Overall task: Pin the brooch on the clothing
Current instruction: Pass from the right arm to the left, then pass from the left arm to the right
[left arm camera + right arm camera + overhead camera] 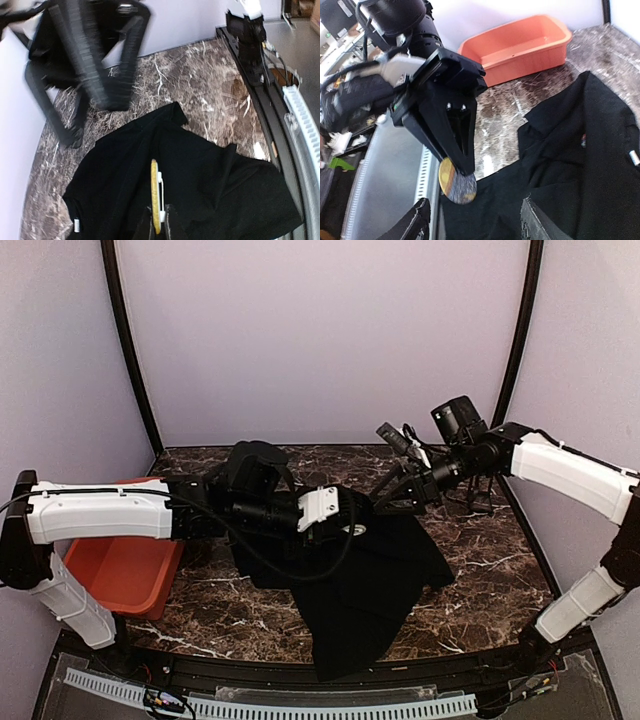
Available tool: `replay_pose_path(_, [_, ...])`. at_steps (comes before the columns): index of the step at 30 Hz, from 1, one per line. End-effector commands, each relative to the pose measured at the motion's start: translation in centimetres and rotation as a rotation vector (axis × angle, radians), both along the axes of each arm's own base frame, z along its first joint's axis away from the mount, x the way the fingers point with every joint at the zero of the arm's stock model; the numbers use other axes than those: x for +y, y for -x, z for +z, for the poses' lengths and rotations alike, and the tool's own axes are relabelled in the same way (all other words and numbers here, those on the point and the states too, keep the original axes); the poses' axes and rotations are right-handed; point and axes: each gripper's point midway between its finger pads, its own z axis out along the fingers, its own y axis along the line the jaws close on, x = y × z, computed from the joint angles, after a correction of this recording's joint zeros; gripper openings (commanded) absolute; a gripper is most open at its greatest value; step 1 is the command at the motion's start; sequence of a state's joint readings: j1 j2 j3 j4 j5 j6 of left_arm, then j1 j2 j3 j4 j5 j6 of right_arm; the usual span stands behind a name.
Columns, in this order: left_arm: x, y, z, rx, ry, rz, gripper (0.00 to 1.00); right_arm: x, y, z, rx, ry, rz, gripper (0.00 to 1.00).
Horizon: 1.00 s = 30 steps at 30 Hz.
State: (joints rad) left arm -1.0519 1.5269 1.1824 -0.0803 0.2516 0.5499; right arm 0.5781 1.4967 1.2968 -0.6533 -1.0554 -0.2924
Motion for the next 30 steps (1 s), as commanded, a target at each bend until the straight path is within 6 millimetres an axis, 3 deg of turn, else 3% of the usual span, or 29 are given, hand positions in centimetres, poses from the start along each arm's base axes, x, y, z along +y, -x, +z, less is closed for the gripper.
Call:
replay_pose_path(1, [1.0,0.4,3.1,0.211,0.153,0.068,0.01,-0.5,-1.4,-0.3,-0.161,-0.017,-0.104,0.60])
replay_pose_path(7, [1.5,0.8,6.0,0.387,0.324,0.021,0.01,-1.0,-1.1,0.1,-0.269,-0.116,-0.151,0.58])
replay_pose_path(15, [1.5,0.9,6.3,0.487,0.406,-0.013,0.01,0.5,0.6,2.0,-0.356,-0.269,-0.122,0.54])
replay_pose_path(30, [2.1,0.5,6.7,0.539,0.513,-0.011,0.01,4.1,1.8,2.5,-0.349,-0.299,-0.076,0.37])
